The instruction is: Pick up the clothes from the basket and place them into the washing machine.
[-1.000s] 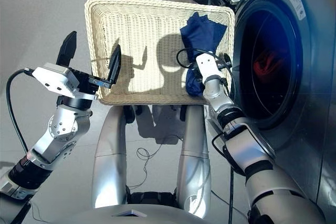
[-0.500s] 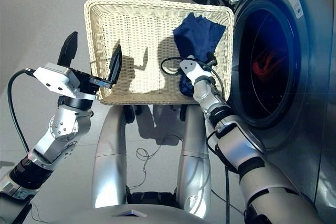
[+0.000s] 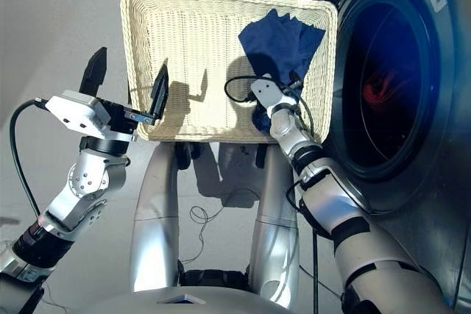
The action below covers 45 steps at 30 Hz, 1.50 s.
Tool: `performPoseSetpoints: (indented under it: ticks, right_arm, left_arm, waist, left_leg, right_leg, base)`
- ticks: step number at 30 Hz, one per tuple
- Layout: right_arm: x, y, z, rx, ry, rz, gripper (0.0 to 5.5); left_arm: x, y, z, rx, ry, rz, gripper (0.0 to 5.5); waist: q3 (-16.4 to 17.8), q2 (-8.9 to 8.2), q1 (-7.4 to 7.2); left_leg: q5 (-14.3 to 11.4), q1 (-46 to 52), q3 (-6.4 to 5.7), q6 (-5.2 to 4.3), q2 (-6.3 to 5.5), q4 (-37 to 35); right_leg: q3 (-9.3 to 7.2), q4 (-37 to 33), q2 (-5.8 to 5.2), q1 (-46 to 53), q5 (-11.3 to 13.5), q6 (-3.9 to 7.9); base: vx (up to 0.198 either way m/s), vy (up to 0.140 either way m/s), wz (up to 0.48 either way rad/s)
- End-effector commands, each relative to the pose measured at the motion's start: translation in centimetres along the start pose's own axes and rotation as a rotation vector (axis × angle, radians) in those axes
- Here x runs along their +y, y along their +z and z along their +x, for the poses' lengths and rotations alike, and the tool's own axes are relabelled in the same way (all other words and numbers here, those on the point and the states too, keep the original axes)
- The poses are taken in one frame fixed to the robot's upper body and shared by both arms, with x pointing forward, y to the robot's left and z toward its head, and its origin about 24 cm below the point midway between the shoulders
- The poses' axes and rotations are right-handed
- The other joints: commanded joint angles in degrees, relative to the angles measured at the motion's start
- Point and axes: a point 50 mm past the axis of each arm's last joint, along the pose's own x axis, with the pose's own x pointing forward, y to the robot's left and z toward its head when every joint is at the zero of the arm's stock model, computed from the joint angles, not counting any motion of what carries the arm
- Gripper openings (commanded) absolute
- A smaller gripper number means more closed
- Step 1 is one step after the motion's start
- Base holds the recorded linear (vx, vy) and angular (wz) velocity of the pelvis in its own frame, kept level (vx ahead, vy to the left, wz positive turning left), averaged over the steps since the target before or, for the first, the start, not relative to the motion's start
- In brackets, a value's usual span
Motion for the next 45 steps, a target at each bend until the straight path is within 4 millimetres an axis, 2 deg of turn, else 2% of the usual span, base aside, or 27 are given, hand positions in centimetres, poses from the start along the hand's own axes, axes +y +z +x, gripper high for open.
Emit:
performPoseSetpoints:
  ticks: [1,9,10,11,12,13,15,16,18,19,24,27,29,30,31,37,41,45]
  right_arm:
    - [-0.9,-1.9,-0.2,0.107,-0.047,0.077,5.5]
    - [-2.4,-2.9,-0.1,0.174,-0.146,0.141,5.5]
    - [-2.6,-2.3,0.2,0.156,-0.153,0.143,5.5]
    - [-2.3,-2.7,0.0,0.166,-0.146,0.139,3.49]
    - [-2.2,-2.8,-0.1,0.169,-0.142,0.143,0.0]
    - [-2.5,-2.2,0.2,0.15,-0.145,0.145,0.0]
    - [-2.1,-2.7,-0.1,0.166,-0.134,0.143,0.0]
    - [-2.5,-2.1,0.2,0.147,-0.149,0.158,0.0]
    - [-2.0,-2.4,-0.1,0.15,-0.141,0.176,0.0]
    - [-2.4,-1.9,0.2,0.134,-0.15,0.177,0.0]
    - [-1.3,0.3,-0.2,-0.008,-0.105,0.31,0.0]
    - [-0.9,2.2,-1.5,-0.163,-0.061,0.382,0.0]
    - [-0.9,2.5,-2.7,-0.23,-0.046,0.436,0.0]
    - [-0.9,2.4,-2.7,-0.229,-0.046,0.436,0.0]
    - [-1.2,2.3,-3.9,-0.275,-0.047,0.469,0.0]
    - [-2.9,1.3,-7.3,-0.381,-0.08,0.604,0.0]
    - [-3.6,0.8,-8.5,-0.402,-0.096,0.68,0.0]
    - [-4.3,0.0,-9.6,-0.415,-0.118,0.789,0.0]
  left_arm:
    - [-0.9,2.1,0.1,-0.105,-0.021,-0.075,5.5]
    - [-1.0,2.2,0.3,-0.106,-0.029,-0.066,5.5]
    - [-0.9,2.5,0.6,-0.126,-0.029,-0.059,5.5]
    - [-1.0,2.3,0.4,-0.117,-0.032,-0.063,5.5]
    - [-1.1,2.3,0.4,-0.114,-0.033,-0.066,5.5]
    - [-1.0,2.6,0.7,-0.137,-0.033,-0.06,5.5]
    - [-1.2,2.4,0.4,-0.122,-0.035,-0.064,5.5]
    - [-1.0,2.6,0.7,-0.138,-0.031,-0.059,5.5]
    - [-1.1,2.4,0.4,-0.122,-0.027,-0.067,5.5]
    - [-1.0,2.6,0.7,-0.139,-0.027,-0.062,5.5]
    - [-0.7,2.8,0.7,-0.145,-0.016,-0.066,5.5]
    - [-0.3,2.8,0.5,-0.143,0.001,-0.042,5.5]
    - [-0.1,2.8,0.3,-0.143,0.006,-0.019,5.5]
    - [-0.1,2.8,0.3,-0.142,0.006,-0.02,5.5]
    - [0.1,2.7,0.1,-0.135,0.009,0.005,5.5]
    - [0.2,2.3,-0.1,-0.128,-0.01,0.072,5.5]
    - [0.1,1.6,-0.1,-0.108,-0.028,0.092,5.5]
    - [0.2,0.7,-0.2,-0.077,-0.04,0.088,5.5]
  waist:
    - [-0.56,2.84,0.47]
    - [-0.56,3.1,0.5]
    - [-0.56,3.03,0.45]
    - [-0.56,2.99,0.43]
    - [-0.56,2.98,0.44]
    - [-0.56,2.91,0.4]
    - [-0.56,2.92,0.39]
    - [-0.56,2.89,0.33]
    - [-0.56,2.72,0.25]
    - [-0.56,2.71,0.21]
    - [-0.56,1.79,-0.43]
    - [-0.56,0.84,-1.13]
    - [-0.56,0.2,-1.62]
    - [-0.56,0.2,-1.61]
    - [-0.56,-0.36,-2.14]
    - [-0.56,-1.18,-3.28]
    - [-0.56,-1.32,-3.69]
    - [-0.56,-1.35,-4.02]
  left_leg:
    - [-4.71,0.82,-0.06,-0.84,0.33,5.86]
    - [-4.58,0.76,-0.16,-0.84,0.37,5.98]
    - [-2.73,-0.9,-0.13,-0.53,0.37,5.16]
    - [-4.09,0.26,-0.26,-0.76,0.36,5.79]
    - [-4.5,0.61,-0.27,-0.82,0.38,5.98]
    - [-2.59,-0.96,-0.26,-0.55,0.42,5.08]
    - [-4.39,0.69,-0.31,-0.82,0.44,5.8]
    - [-2.5,-0.91,-0.22,-0.54,0.39,4.97]
    - [-4.27,0.72,-0.43,-0.8,0.37,5.69]
    - [-2.43,-0.87,-0.35,-0.52,0.36,4.85]
    - [-2.2,-0.51,-0.3,-0.48,0.25,4.31]
    - [-1.9,-0.32,-0.21,-0.53,0.44,3.61]
    - [-1.58,0.19,-0.16,-0.57,0.4,2.8]
    - [-1.55,0.3,-0.14,-0.57,0.38,2.71]
    - [-1.28,0.98,-0.1,-0.52,0.4,1.76]
    - [0.62,6.73,0.62,-0.47,0.7,-5.35]
    - [2.35,12.24,1.16,-0.67,0.4,-11.21]
    - [4.76,19.65,1.75,-0.76,-0.1,-19.03]
  right_leg:
    - [-0.67,0.95,-1.21,0.63,-1.97,2.06]
    - [-0.75,1.24,-1.3,0.47,-1.94,1.97]
    - [-0.82,0.25,-1.2,-1.06,-0.1,1.79]
    - [-0.77,0.97,-1.21,0.11,-1.46,1.94]
    - [-0.75,1.18,-1.26,0.45,-1.89,1.98]
    - [-0.76,0.14,-1.18,-1.08,-0.08,1.76]
    - [-0.81,0.98,-1.29,0.51,-1.86,1.95]
    - [-0.84,0.01,-1.19,-1.03,-0.01,1.76]
    - [-0.81,0.79,-1.3,0.58,-1.72,1.9]
    - [-0.83,-0.17,-1.2,-0.95,0.08,1.71]
    - [-0.79,-1.07,-1.14,-0.44,0.51,1.73]
    - [-0.88,-2.0,-1.04,-0.11,0.86,1.89]
    - [-0.89,-2.77,-1.05,0.38,1.0,1.97]
    - [-0.87,-2.82,-1.07,0.47,1.0,1.97]
    - [-1.0,-3.87,-1.02,1.2,1.33,2.11]
    - [-2.0,-10.57,-1.1,6.78,3.11,2.82]
    - [-2.62,-16.07,-1.52,12.14,4.91,3.1]
    - [-3.23,-23.61,-1.73,19.55,7.76,3.7]
  base:
    - [0.0,0.0,0.0]
    - [-0.01,-0.003,0.082]
    - [0.0,0.0,0.0]
    - [0.0,0.0,0.0]
    - [-0.01,-0.008,0.272]
    - [-0.01,-0.009,0.297]
    - [0.0,0.0,0.0]
    - [0.0,0.0,0.0]
    - [-0.005,0.003,-0.129]
    - [-0.069,0.009,0.074]
    - [-0.017,0.002,0.048]
    - [0.0,0.0,0.0]
    - [0.0,0.0,0.0]
    - [0.0,0.0,0.0]
    - [0.0,0.0,0.0]
    - [0.0,0.0,0.0]
    - [0.0,0.0,0.0]
    - [0.045,0.001,-0.027]
